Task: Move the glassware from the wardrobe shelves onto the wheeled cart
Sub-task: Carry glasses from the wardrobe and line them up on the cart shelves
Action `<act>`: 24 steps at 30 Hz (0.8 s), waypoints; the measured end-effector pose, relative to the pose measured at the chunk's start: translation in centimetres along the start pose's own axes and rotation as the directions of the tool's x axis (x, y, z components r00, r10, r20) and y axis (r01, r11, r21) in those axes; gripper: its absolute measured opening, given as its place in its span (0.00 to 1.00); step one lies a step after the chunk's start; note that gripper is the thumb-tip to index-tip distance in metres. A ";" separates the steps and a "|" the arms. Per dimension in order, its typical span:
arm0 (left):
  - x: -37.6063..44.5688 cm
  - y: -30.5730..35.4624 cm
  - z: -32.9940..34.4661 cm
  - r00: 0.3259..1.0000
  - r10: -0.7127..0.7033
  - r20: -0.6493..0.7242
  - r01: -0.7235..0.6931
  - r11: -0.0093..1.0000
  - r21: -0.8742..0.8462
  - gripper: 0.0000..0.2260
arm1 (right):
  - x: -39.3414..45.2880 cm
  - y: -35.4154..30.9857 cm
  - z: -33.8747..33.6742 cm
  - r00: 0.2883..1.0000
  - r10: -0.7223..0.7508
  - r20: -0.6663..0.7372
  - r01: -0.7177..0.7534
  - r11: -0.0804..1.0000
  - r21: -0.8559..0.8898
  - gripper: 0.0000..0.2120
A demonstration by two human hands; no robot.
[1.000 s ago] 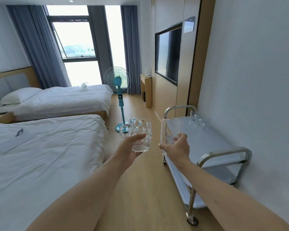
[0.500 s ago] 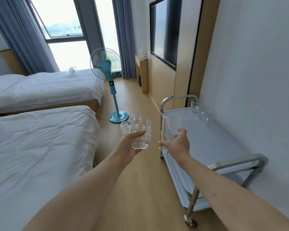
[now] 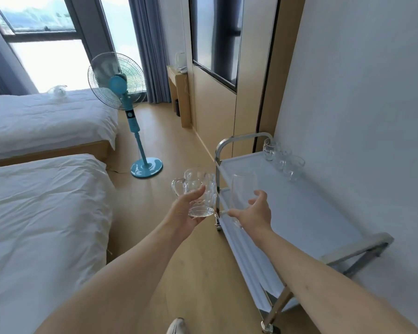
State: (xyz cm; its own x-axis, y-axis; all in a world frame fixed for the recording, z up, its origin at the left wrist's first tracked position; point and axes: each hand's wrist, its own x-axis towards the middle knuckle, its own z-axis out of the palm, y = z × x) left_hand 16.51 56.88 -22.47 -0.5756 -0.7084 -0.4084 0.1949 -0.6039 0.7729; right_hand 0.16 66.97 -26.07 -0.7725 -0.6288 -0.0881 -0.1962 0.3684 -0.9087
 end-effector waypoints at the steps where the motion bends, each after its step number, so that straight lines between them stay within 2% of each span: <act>1: 1.3 0.3 -0.1 1.000 -0.016 0.010 0.016 1.000 0.004 0.25 | 0.8 0.1 0.5 1.000 0.013 -0.024 -0.013 1.000 0.004 0.48; 8: 10.6 2.7 -0.6 0.976 -0.154 0.153 0.136 0.983 0.120 0.24 | 6.4 0.9 4.1 0.972 0.154 -0.175 -0.149 0.988 0.038 0.49; 11: 14.3 3.7 -0.5 0.952 -0.222 0.213 0.190 0.969 0.158 0.22 | 8.7 0.6 5.2 0.948 0.201 -0.249 -0.192 0.980 0.060 0.49; 14: 17.4 4.2 -0.3 0.906 -0.306 0.293 0.252 0.945 0.207 0.25 | 10.3 0.8 6.2 0.917 0.252 -0.308 -0.239 0.968 0.080 0.49; 17: 20.1 3.9 0.1 0.872 -0.381 0.307 0.305 0.914 0.270 0.25 | 11.0 1.5 6.8 0.887 0.302 -0.350 -0.288 0.953 0.092 0.49; 22: 23.5 2.7 1.6 0.811 -0.475 0.341 0.356 0.864 0.357 0.17 | 11.4 3.2 6.5 0.825 0.375 -0.423 -0.357 0.926 0.124 0.49; 24: 24.5 1.9 2.4 0.789 -0.512 0.339 0.387 0.844 0.372 0.17 | 11.4 3.9 6.0 0.799 0.401 -0.447 -0.382 0.914 0.138 0.49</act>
State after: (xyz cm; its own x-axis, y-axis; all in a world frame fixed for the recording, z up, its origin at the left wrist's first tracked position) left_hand 0.91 39.24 -29.84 -0.8233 -0.1264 -0.5534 -0.3538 -0.6481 0.6744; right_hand -5.83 57.10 -33.03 -0.9663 -0.0488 -0.2526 0.1987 0.4824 -0.8531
